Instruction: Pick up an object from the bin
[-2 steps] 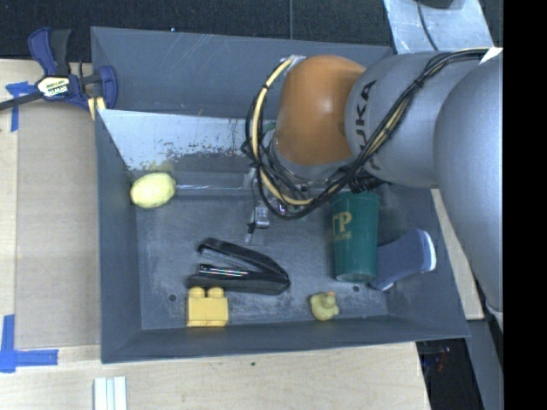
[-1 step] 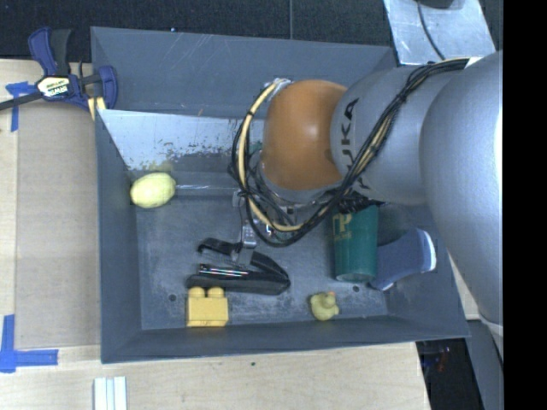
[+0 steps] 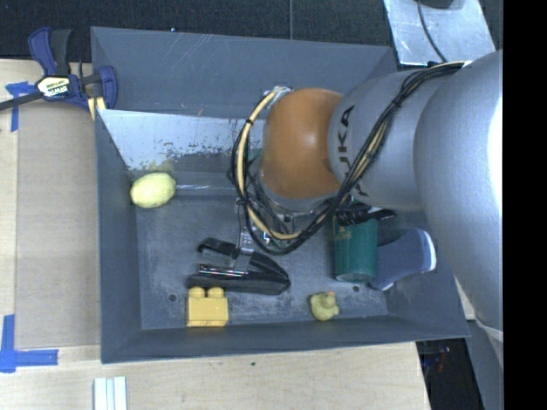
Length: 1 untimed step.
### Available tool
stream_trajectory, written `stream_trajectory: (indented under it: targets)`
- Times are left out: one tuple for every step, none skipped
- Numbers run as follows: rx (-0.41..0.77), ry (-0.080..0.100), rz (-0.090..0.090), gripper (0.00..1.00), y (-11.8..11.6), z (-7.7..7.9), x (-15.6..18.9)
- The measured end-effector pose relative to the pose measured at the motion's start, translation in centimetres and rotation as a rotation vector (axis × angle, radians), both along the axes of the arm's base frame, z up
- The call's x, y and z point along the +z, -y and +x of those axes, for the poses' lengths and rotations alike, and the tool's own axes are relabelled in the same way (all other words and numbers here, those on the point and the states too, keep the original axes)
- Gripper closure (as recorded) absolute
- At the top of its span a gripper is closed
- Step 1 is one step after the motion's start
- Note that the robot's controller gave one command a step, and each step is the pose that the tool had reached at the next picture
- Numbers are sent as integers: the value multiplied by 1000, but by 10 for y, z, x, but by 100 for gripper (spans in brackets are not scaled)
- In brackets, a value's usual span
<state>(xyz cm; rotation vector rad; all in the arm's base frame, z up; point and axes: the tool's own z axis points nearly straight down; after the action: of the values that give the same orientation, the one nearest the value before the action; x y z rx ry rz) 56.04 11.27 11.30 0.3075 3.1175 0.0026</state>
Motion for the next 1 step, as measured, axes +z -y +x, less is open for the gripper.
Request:
stream_trajectory:
  targets:
    - [-27, 6, 2, 0, 10, 3, -41]
